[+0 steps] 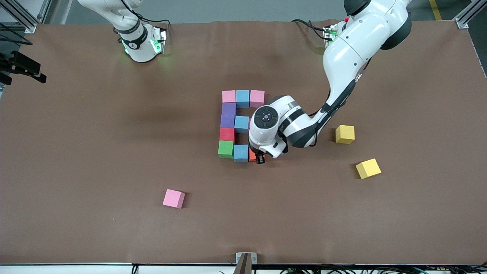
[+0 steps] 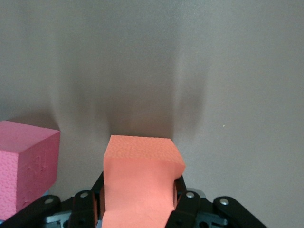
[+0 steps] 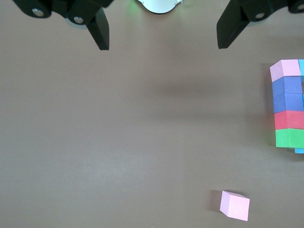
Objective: Arrange 11 blocks into digit 3
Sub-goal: 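Lower the orange cube beside the light blue cube with the left gripper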
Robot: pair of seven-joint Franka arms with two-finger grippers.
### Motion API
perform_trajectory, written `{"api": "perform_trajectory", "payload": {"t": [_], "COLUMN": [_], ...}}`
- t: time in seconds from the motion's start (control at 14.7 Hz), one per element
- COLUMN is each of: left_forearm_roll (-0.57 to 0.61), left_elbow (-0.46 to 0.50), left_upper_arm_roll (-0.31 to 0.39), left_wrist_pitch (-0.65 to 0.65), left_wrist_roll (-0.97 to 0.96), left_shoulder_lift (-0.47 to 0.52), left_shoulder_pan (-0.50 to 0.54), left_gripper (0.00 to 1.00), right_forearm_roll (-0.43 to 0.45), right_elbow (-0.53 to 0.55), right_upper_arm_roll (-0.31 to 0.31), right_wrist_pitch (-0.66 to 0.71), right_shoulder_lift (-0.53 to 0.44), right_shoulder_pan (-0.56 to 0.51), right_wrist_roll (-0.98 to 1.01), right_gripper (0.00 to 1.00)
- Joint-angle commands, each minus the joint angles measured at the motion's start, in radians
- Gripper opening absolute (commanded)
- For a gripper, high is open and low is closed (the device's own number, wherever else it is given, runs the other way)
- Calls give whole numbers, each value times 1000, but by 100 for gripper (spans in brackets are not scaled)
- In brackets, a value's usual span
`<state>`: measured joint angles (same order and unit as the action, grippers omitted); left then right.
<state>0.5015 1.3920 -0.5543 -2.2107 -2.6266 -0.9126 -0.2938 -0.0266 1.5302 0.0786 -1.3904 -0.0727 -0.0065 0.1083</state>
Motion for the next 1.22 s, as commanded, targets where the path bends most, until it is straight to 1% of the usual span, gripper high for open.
{"api": "perform_trajectory", "payload": {"t": [0.0, 0.2, 0.47, 0.54, 1.15], "left_forearm_roll": [-17, -11, -18, -18, -21], "left_elbow": [-11, -10, -16, -21, -22], "left_upper_arm_roll": [19, 22, 134, 143, 143], "left_wrist_pitch": [8, 8, 0, 0, -1], "left_wrist_roll": [-21, -29, -62, -66, -66], "left_shoulder_lift": [0, -2, -2, -2, -2], "left_shoulder_pan": [-25, -27, -114, -123, -140], "left_gripper": [25, 25, 25, 25, 25], "right_forearm_roll": [-7, -6, -6, -6, 2], "right_elbow": [8, 5, 5, 5, 5], "right_upper_arm_roll": [-3, -5, -10, -10, -11], "right_wrist_pitch": [11, 11, 10, 10, 10], "right_shoulder_lift": [-25, -25, -25, -25, -25], "right_shoulder_pan": [-3, -3, -1, -1, 2], "right_wrist_roll": [-18, -16, -16, -16, -16], "right_gripper": [100, 100, 100, 100, 100]}}
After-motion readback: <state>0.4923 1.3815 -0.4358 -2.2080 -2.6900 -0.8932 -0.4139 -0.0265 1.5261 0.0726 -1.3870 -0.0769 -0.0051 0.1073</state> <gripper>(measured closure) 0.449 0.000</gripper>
